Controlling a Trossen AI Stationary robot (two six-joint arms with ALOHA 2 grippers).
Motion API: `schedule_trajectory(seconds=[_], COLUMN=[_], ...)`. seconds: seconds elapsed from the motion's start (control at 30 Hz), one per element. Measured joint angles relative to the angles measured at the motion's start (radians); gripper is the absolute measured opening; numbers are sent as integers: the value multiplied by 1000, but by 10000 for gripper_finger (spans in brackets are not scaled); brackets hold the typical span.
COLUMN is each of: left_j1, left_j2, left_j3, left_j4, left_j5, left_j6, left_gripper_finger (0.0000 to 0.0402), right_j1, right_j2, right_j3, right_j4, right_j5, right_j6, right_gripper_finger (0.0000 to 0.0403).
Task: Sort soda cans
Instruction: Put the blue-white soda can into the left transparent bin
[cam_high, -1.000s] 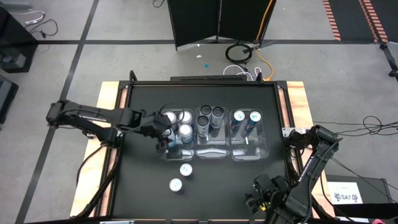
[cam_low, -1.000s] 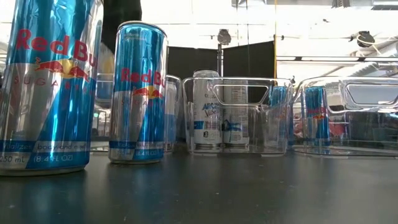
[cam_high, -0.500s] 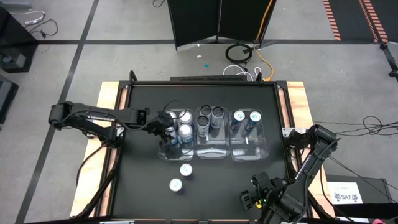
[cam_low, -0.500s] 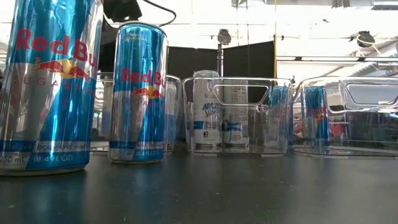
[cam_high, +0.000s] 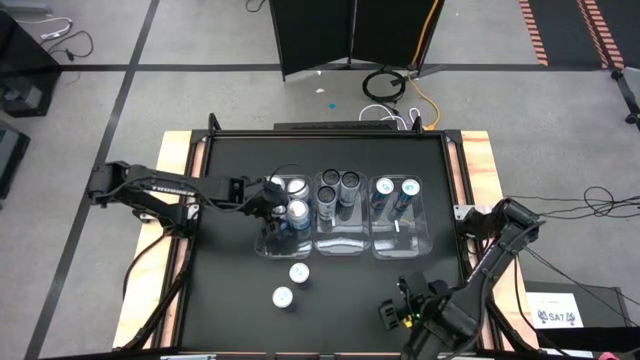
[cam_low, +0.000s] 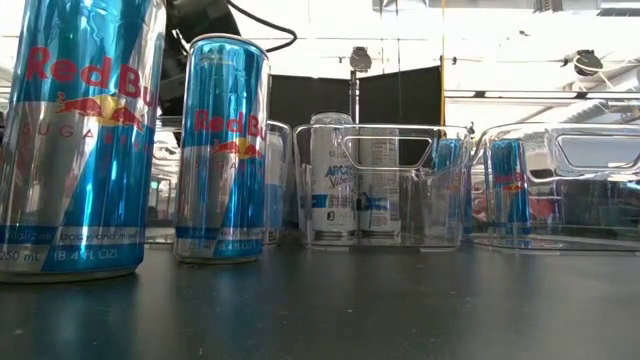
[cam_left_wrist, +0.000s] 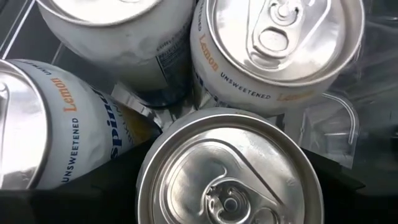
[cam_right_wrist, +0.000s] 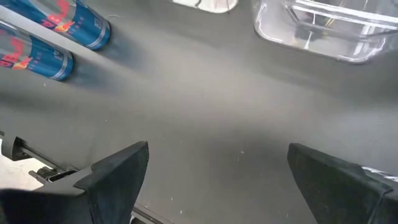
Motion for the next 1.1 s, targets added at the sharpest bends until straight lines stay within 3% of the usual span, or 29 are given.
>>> schedule_trajectory(seconds=[0.23, 0.47, 0.7, 1.1], left_j1=[-1, 0, 1, -1], left_j2=[-22, -18, -45, -283], left_j3=[-3, -10, -9, -5], left_j4=[12, -11, -26, -14], left_j5=[-33, -30, 31, 157], left_j6=[1, -7, -161, -358], left_gripper_finger=[322, 371, 381, 382], right_j1=[-6, -5, -5, -8], right_j2=[0, 0, 0, 0], right_j3=[0, 0, 0, 0], right_j4=[0, 5, 14, 11], right_j5=[-1, -1, -1, 36], right_j6=[-5, -23, -60, -89], right_gripper_finger=[377, 377, 377, 377])
